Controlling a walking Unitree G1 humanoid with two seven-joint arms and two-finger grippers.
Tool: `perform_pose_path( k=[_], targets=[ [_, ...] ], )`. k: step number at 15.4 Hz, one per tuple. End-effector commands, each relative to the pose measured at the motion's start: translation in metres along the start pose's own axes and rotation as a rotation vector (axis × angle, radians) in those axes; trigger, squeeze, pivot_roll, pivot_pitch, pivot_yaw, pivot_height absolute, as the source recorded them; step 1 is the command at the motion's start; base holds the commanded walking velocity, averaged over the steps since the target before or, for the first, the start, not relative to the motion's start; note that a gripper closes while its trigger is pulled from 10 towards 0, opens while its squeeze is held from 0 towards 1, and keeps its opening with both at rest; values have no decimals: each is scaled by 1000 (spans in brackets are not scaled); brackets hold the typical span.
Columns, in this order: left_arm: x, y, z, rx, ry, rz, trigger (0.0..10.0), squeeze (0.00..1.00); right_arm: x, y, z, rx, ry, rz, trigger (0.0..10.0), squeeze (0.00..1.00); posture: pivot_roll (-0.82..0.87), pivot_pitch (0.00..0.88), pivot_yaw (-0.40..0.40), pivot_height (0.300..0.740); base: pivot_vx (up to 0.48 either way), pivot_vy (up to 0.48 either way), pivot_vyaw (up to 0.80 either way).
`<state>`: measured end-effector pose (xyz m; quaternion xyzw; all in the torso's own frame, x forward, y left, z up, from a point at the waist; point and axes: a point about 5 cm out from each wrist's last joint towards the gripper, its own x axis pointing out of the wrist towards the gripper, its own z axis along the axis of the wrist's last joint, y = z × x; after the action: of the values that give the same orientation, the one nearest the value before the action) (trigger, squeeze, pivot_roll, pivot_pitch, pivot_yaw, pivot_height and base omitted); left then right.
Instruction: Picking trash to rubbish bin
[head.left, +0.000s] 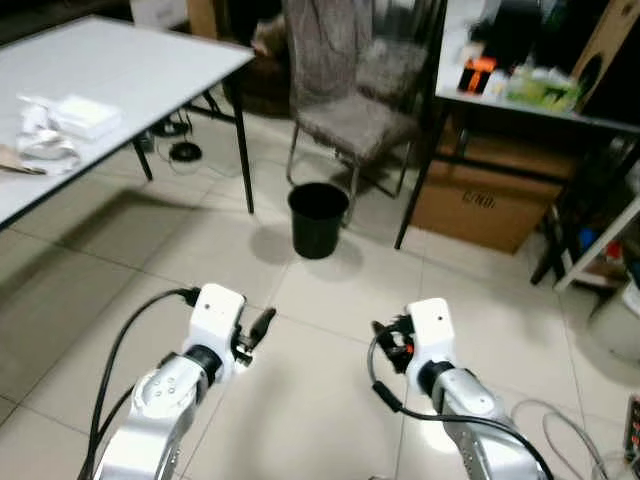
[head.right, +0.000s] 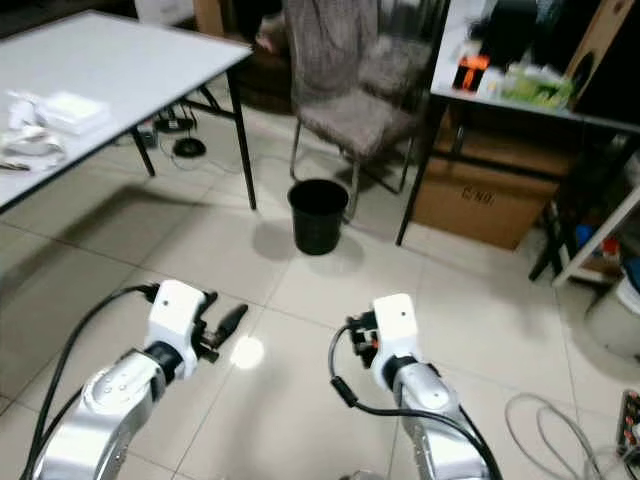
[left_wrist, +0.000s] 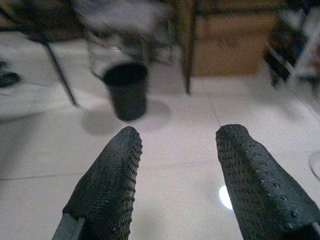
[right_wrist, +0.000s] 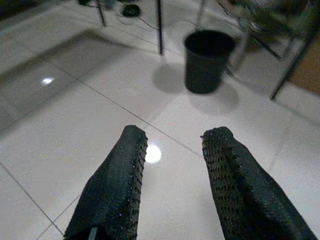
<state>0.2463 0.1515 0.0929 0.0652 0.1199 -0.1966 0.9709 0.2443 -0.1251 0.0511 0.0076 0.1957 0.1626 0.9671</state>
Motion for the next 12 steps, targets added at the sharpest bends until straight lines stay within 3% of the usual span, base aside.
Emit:
perform_pose_path(
  k=[1,7,9,12],
  targets=[
    [-5,1,0,9,-15,47,10000,0,2,-2,10,-12,-41,-3,10000,0,-31,63,-32,740,0,0,800],
    [-1,2,10,46,-56,68,10000,0,3,-5,16,-8,-59,-26,10000,0,-35,60,-25,740,0,0,800],
    [3,3,16,41,-85,84,10000,0,3,-12,21,5,-86,-75,10000,0,-41,56,-13,740,0,0,216],
    [5,5,16,25,-91,93,10000,0,3,-12,29,-69,-109,-100,10000,0,-43,58,-16,740,0,0,0]
  ],
)
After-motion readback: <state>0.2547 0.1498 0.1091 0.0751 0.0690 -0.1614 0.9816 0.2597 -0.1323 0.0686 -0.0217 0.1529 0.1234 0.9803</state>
